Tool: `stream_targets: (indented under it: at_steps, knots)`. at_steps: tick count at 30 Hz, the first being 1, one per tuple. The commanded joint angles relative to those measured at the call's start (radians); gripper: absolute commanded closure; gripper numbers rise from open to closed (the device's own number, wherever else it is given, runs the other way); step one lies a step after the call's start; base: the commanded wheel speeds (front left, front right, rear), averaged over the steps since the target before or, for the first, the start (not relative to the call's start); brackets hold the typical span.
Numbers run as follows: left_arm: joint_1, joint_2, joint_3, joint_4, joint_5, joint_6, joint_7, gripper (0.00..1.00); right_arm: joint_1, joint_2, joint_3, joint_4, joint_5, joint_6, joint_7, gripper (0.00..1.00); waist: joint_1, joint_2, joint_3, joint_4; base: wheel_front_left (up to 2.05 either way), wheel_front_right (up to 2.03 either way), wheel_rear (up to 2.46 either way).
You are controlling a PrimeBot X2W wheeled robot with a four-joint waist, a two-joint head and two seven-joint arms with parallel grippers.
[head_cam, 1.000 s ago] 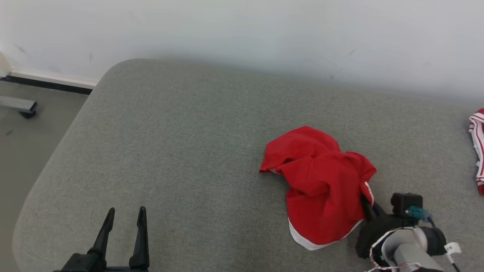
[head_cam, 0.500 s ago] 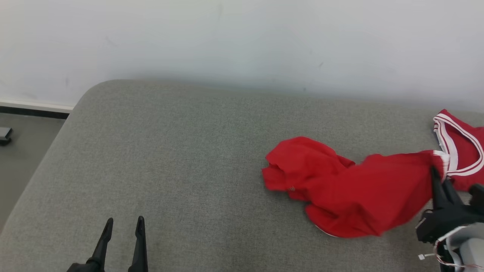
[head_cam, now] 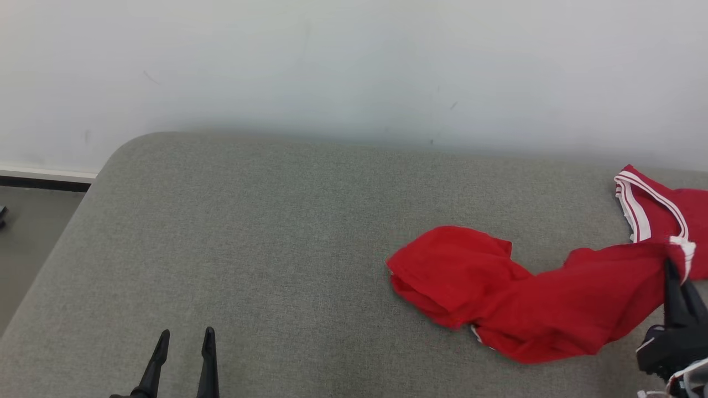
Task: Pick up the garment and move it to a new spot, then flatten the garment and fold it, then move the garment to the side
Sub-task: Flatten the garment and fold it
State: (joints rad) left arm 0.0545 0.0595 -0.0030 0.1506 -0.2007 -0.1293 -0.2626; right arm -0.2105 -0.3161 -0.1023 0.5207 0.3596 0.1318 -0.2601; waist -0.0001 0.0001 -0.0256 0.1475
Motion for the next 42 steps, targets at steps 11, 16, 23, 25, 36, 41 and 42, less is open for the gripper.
stream_targets:
  at_steps: [11,16,23,25,36,41,42]
  knots:
    - [0.016,-0.004,0.002,0.000,0.006,-0.002,-0.003,0.00,-0.084,-0.016,-0.025,-0.127,-0.059,-0.002,0.042,1.00,0.0001,-0.0001,-0.016,0.013,0.00,0.00,0.00]
    - [0.007,-0.004,-0.002,-0.004,0.008,-0.002,-0.003,0.00,-0.178,-0.005,0.036,-0.190,-0.087,-0.002,0.070,1.00,0.0001,-0.0001,-0.022,0.020,0.00,0.00,0.00]
    - [-0.011,-0.004,-0.010,-0.004,0.006,-0.002,-0.003,0.00,-0.348,0.054,0.186,-0.238,-0.108,-0.002,0.102,1.00,0.0001,-0.0001,-0.022,0.049,0.00,0.00,0.00]
    - [-0.011,-0.004,-0.012,-0.001,0.003,-0.002,-0.003,0.00,-0.376,0.079,0.237,-0.228,-0.107,-0.002,0.109,1.00,0.0001,-0.0001,-0.019,0.062,0.00,0.00,0.00]
    - [-0.016,-0.007,-0.025,0.016,-0.008,-0.002,-0.003,0.00,-0.257,0.232,0.497,-0.048,-0.053,-0.002,0.040,1.00,0.0001,-0.0001,-0.008,0.144,0.00,0.00,0.00]
    - [-0.030,-0.007,-0.021,0.024,-0.013,-0.002,-0.003,0.00,-0.186,0.259,0.640,0.053,-0.035,-0.003,0.017,1.00,0.0001,-0.0001,0.005,0.150,0.00,0.00,0.00]
    - [-0.031,-0.007,-0.020,0.025,-0.012,-0.002,-0.003,0.00,-0.182,0.262,0.677,0.072,-0.032,-0.002,0.013,1.00,0.0001,-0.0001,0.007,0.150,0.00,0.00,0.00]
